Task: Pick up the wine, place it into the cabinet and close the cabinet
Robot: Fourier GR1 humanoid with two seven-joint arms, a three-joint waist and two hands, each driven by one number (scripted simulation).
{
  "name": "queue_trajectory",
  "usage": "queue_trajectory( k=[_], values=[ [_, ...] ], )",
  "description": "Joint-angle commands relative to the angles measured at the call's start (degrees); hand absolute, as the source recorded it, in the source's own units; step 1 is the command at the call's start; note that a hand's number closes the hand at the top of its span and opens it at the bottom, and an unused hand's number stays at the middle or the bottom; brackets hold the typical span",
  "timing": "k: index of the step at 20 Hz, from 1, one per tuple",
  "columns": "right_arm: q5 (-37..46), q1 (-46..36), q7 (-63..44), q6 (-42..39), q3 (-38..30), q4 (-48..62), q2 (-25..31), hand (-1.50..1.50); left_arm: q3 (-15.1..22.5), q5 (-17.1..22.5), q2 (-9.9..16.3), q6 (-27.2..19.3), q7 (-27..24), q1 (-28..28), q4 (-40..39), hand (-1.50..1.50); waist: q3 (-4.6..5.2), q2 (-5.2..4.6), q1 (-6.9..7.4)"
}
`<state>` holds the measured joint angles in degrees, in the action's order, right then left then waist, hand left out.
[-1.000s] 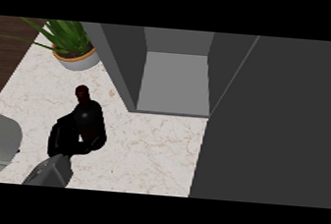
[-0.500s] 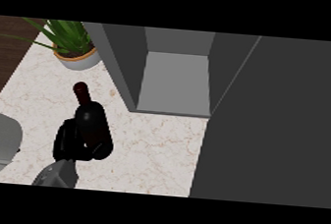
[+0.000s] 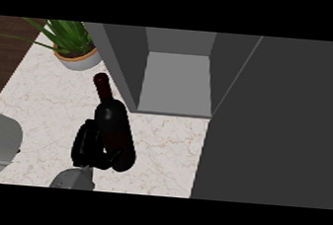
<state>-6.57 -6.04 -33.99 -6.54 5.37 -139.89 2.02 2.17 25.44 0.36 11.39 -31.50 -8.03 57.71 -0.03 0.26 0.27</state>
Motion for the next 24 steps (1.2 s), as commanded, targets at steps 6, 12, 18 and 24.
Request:
queue_trajectory(
  k=[6, 12, 18, 24],
  values=[
    [-4.99, 1.9, -2.46, -0.34, -3.2, -5.03, 1.16, -1.5, 15.69, 6.95, -0.36, -15.59, 4.46, 4.67, 13.72, 1.5, 0.03, -0.19, -0.49],
    [-3.09, 2.27, 0.09, -1.17, -0.66, -2.0, 0.77, -1.5, 22.8, 13.17, -0.36, -24.51, -0.23, 1.43, 10.17, 1.5, 0.04, -0.26, -0.55],
    [-3.67, 2.4, 0.85, -2.28, -0.8, -0.57, 0.37, -1.5, 25.65, 20.0, -0.36, -27.04, -4.32, -4.8, 0.92, 1.5, 0.05, -0.32, -0.78],
    [-3.83, 2.55, 2.42, -2.86, -2.27, 0.56, 0.58, -1.5, 26.24, 24.79, -0.36, -23.51, -8.54, -10.2, -7.5, 1.5, 0.05, -0.35, -0.88]
  ],
)
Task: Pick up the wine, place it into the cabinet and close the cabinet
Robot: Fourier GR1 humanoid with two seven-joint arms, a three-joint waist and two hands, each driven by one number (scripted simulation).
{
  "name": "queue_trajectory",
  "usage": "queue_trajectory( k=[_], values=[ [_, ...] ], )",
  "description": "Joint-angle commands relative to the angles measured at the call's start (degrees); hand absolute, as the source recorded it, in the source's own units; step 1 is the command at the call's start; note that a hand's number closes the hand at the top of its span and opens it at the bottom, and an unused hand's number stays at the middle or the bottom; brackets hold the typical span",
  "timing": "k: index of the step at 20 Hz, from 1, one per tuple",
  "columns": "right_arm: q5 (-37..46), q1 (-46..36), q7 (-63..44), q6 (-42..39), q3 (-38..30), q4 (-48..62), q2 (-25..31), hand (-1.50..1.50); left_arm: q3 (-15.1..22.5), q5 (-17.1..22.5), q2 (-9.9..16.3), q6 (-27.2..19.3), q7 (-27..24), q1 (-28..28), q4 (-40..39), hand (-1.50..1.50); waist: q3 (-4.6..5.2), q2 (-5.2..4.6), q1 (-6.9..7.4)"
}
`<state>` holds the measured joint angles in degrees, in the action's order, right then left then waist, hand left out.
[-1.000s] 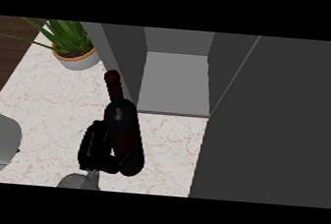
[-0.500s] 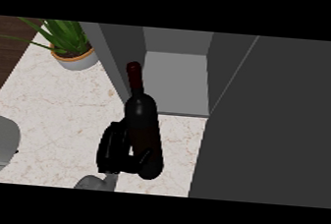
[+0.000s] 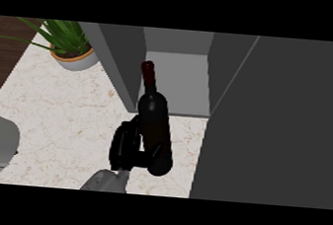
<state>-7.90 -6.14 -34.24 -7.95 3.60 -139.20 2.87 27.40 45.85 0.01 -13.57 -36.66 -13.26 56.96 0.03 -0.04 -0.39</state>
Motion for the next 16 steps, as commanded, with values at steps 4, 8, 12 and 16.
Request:
queue_trajectory(
  k=[4, 8, 12, 16],
  values=[
    [-0.29, 0.91, -0.48, 0.98, 2.51, -2.52, -1.65, -1.5, -0.11, 3.44, -0.01, 0.67, -4.13, -7.99, -7.72, 1.5, 0.0, -0.02, -0.16],
    [-1.95, 3.18, 4.93, -1.38, -1.08, 2.15, -1.07, -1.5, 1.99, 7.5, -0.01, 1.3, -6.01, -12.19, -12.38, 1.5, -0.01, -0.07, -0.29],
    [-3.35, 0.49, 3.31, -0.73, -1.87, 2.16, -0.7, -1.5, 2.19, 9.66, -0.01, -1.75, -4.94, -15.8, -12.08, 1.5, -0.01, -0.05, -0.25],
    [-7.61, -1.62, -2.0, -0.31, -4.87, -0.21, 1.67, -1.5, -2.06, 10.0, -0.01, -3.06, -0.99, -22.07, -16.03, 1.5, -0.01, -0.01, -0.12]
  ],
)
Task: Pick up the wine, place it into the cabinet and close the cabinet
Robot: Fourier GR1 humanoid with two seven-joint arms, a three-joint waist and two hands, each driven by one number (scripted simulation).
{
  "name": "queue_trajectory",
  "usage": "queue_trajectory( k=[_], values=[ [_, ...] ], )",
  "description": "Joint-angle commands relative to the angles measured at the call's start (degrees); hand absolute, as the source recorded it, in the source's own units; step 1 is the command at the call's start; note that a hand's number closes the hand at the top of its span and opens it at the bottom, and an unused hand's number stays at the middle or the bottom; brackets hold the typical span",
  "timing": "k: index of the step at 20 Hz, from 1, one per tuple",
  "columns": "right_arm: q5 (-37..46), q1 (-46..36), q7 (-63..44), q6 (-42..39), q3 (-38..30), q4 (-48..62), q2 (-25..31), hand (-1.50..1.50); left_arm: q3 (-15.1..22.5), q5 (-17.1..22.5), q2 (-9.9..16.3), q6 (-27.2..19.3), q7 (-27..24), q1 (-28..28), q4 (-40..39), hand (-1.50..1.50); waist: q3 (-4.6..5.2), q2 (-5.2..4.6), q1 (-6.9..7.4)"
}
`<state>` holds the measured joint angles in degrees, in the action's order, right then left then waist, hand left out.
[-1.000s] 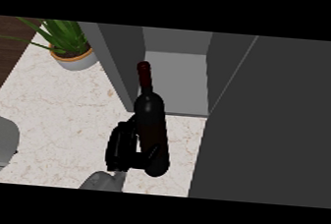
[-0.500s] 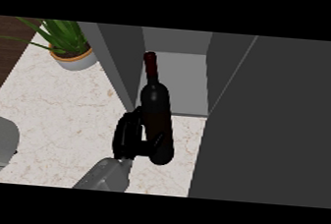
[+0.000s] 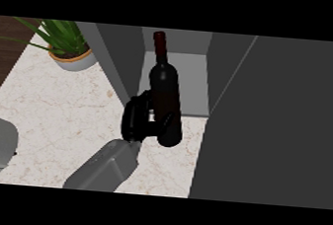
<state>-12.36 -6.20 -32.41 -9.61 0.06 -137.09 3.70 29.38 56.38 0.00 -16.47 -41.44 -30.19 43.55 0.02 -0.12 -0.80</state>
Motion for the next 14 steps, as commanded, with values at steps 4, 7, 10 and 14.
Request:
queue_trajectory(
  k=[4, 7, 10, 14],
  values=[
    [5.21, 7.13, 3.12, 0.23, 7.46, -3.86, -3.54, -1.5, -3.07, 4.65, 0.0, -0.56, 1.12, -7.72, -5.83, 1.5, 0.0, 0.0, -0.36],
    [-2.53, 3.17, 2.03, -1.56, -0.64, -0.6, 0.27, -1.5, -3.64, 6.67, 0.0, -0.26, 0.59, -13.27, -11.14, 1.5, 0.0, -0.13, -0.67],
    [2.68, 4.16, 4.62, -0.65, 3.66, -0.13, -2.11, -1.5, -7.07, 5.41, 0.0, 2.3, 1.05, -16.57, -15.64, 1.5, 0.0, -0.14, -0.4],
    [1.88, 2.99, 3.51, -0.4, 3.52, -0.26, -1.82, -1.5, -8.51, 5.6, -0.01, 2.7, 2.74, -20.19, -18.74, 1.5, 0.01, -0.16, -0.35]
  ],
)
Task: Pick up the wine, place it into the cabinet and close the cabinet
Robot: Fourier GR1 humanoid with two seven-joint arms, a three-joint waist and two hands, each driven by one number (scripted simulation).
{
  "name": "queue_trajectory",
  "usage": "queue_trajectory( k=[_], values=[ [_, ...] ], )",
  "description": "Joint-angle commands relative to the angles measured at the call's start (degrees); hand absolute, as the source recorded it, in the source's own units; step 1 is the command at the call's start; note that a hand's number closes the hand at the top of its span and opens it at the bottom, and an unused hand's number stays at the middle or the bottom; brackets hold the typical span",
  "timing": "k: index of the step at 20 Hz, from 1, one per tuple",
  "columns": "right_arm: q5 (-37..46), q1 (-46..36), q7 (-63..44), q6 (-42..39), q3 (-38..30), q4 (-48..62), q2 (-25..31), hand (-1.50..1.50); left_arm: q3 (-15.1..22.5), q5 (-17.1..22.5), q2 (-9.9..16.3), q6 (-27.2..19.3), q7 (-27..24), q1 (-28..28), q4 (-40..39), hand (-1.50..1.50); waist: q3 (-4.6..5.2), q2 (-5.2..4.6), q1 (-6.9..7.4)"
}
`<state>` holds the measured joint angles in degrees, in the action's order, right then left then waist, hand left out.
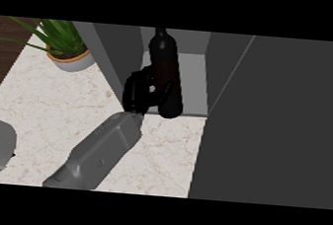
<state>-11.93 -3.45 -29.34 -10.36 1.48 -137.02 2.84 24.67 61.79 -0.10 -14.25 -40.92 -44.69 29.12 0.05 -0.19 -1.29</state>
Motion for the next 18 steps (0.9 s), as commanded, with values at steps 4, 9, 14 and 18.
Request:
queue_trajectory(
  k=[4, 9, 14, 18],
  values=[
    [-0.9, 1.49, -1.21, 0.12, 1.05, -1.94, -0.29, -1.5, -3.36, 1.33, 0.1, -1.19, 3.6, -8.47, -5.72, 1.5, -0.01, -0.13, -0.31],
    [-0.13, 1.5, 1.08, -0.73, 1.08, -0.26, -0.24, -1.5, -2.19, 2.64, 0.1, -2.84, 4.85, -11.47, -8.15, 1.5, -0.01, -0.33, -0.9],
    [1.32, -0.07, 1.66, -0.12, 2.45, 1.09, -1.07, -1.5, -0.38, 5.85, 0.11, -6.66, 7.97, -14.14, -8.49, 1.5, 0.02, -0.69, -2.18],
    [-2.47, -2.5, 1.78, -0.78, -0.81, 2.85, 0.14, -1.5, 1.32, 7.19, 0.11, -5.39, 7.33, -14.32, -10.23, 1.5, 0.0, -0.84, -2.8]
  ],
)
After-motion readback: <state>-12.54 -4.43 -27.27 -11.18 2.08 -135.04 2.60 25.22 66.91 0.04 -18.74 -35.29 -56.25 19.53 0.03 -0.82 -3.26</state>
